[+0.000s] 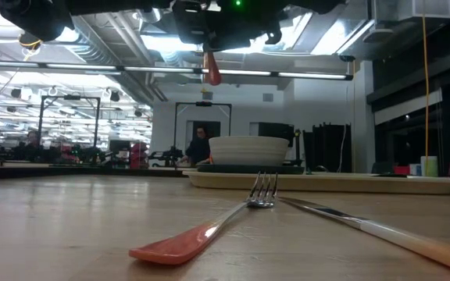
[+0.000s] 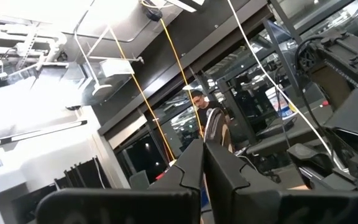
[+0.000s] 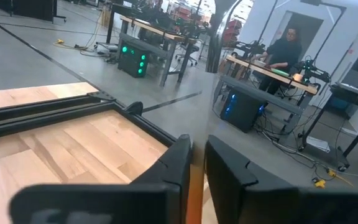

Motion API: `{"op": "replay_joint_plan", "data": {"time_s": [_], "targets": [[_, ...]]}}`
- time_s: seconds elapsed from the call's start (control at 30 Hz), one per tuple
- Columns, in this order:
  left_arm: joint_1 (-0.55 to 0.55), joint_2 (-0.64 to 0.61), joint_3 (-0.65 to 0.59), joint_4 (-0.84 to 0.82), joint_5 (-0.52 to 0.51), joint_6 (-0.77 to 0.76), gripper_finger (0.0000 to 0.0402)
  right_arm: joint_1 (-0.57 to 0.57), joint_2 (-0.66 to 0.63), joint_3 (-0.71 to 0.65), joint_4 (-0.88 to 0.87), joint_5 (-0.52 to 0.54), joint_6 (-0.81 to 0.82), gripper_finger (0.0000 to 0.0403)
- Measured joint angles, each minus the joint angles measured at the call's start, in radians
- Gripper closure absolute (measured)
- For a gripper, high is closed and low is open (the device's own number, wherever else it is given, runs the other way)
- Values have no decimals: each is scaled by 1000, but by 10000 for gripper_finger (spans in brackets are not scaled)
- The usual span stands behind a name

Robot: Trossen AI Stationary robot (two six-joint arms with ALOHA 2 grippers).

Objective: Set up tray
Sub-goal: Put the orange spoon on the blue napkin on the serving tray

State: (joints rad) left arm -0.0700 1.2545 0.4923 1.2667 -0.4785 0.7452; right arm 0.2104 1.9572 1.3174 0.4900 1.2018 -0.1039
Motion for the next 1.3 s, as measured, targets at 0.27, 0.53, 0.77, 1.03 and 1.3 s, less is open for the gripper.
{"op": "replay_joint_plan", "data": {"time_s": [0.27, 0.53, 0.77, 1.03, 1.3], "targets": [[0, 0, 0, -3, 0, -6, 399, 0, 0, 0, 1, 5, -5, 387], [0, 0, 0, -8, 0, -11, 400, 0, 0, 0, -2, -2, -7, 337], [0, 0, 0, -7, -1, -27, 400, 1, 0, 0, -1, -2, -6, 330], [0, 0, 0, 27, -76, 1, 400, 3, 0, 0, 17, 52, -30, 335], [0, 1, 0, 54, -93, 28, 400, 3, 0, 0, 21, 55, -54, 342]]}}
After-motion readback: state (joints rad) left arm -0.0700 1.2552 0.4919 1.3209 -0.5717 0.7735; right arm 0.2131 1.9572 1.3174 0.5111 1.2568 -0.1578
